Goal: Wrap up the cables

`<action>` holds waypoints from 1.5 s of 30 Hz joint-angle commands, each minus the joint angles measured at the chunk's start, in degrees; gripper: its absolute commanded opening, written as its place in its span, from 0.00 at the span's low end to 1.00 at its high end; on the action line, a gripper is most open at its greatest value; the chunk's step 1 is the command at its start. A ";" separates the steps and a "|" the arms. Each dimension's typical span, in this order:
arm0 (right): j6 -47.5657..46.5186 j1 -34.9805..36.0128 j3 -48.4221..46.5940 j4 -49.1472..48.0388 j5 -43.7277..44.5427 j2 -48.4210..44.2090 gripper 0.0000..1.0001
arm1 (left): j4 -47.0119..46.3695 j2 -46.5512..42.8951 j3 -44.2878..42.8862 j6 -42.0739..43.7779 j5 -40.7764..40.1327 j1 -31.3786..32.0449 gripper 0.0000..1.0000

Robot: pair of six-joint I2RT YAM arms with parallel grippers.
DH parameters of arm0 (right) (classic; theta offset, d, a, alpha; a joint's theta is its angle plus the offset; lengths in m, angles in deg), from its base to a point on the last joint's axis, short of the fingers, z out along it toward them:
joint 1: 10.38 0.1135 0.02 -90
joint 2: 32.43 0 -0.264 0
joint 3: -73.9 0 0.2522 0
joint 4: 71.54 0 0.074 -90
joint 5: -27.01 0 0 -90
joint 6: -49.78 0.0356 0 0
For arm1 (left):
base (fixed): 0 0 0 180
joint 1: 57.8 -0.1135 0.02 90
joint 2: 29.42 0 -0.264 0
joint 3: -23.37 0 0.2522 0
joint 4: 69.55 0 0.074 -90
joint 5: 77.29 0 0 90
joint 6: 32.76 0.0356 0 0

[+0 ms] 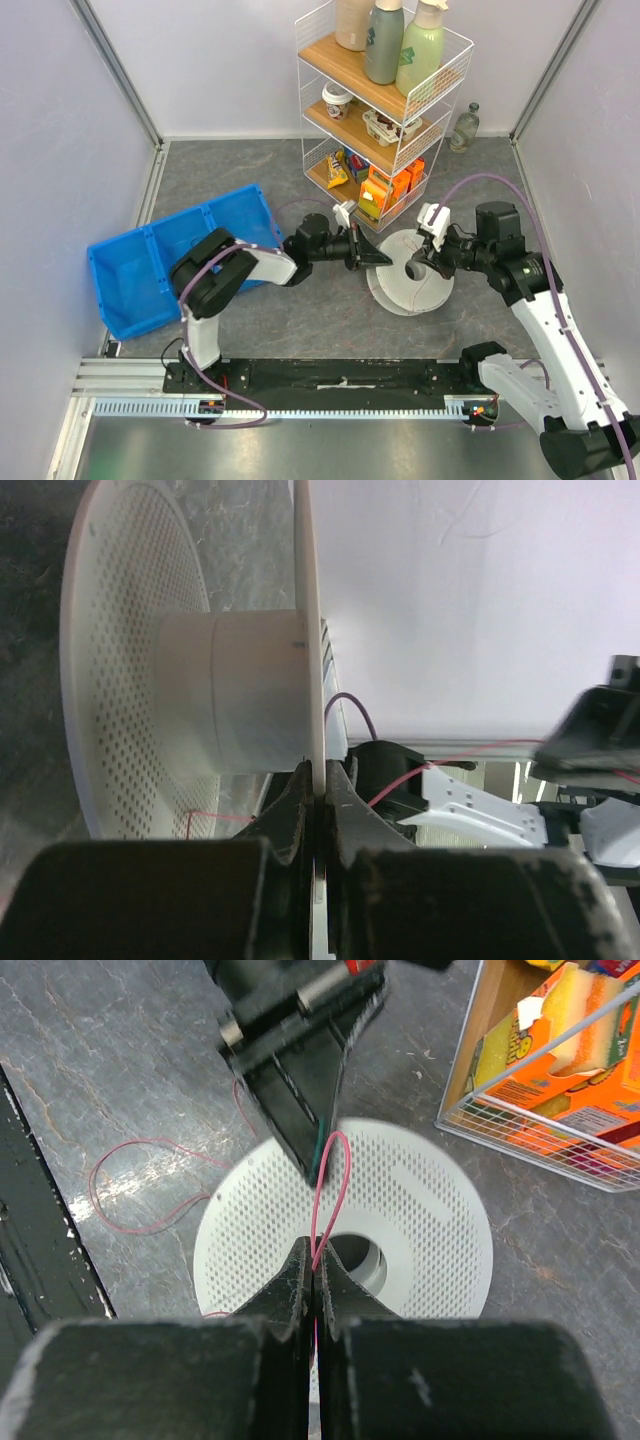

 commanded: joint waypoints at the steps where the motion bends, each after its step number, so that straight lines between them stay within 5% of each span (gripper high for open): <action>1: 4.79 0.13 -2.93 -0.80 2.18 -2.99 0.00 | 8.79 -15.62 0.33 6.97 1.39 -3.32 0.02; 9: 12.53 0.04 -8.73 -4.22 1.06 -4.75 0.00 | 33.41 -38.47 4.28 18.23 5.18 -10.53 0.02; 19: 16.67 0.13 -8.99 -2.13 -6.35 -6.78 0.00 | 40.45 -50.27 3.50 30.61 0.08 -13.61 0.02; 28: 28.18 -0.05 -20.84 -9.93 28.24 -1.69 0.00 | 58.29 -59.07 -1.68 51.89 -3.45 -17.82 0.02; 34: 16.88 -0.05 -37.54 -17.49 62.43 6.92 0.00 | 66.38 -57.76 -5.98 64.88 2.26 -18.36 0.02; 36: 10.81 -0.05 -42.03 -21.10 65.99 8.25 0.00 | 68.93 -56.96 -7.48 71.29 5.16 -18.19 0.02; 40: 3.14 0.04 -48.97 -14.82 61.10 10.88 0.00 | 76.74 -55.99 -9.42 87.01 7.72 -14.16 0.02; 45: 3.04 0.04 -40.93 -0.30 37.30 8.87 0.00 | 86.77 -55.55 -7.41 106.54 4.30 -6.68 0.02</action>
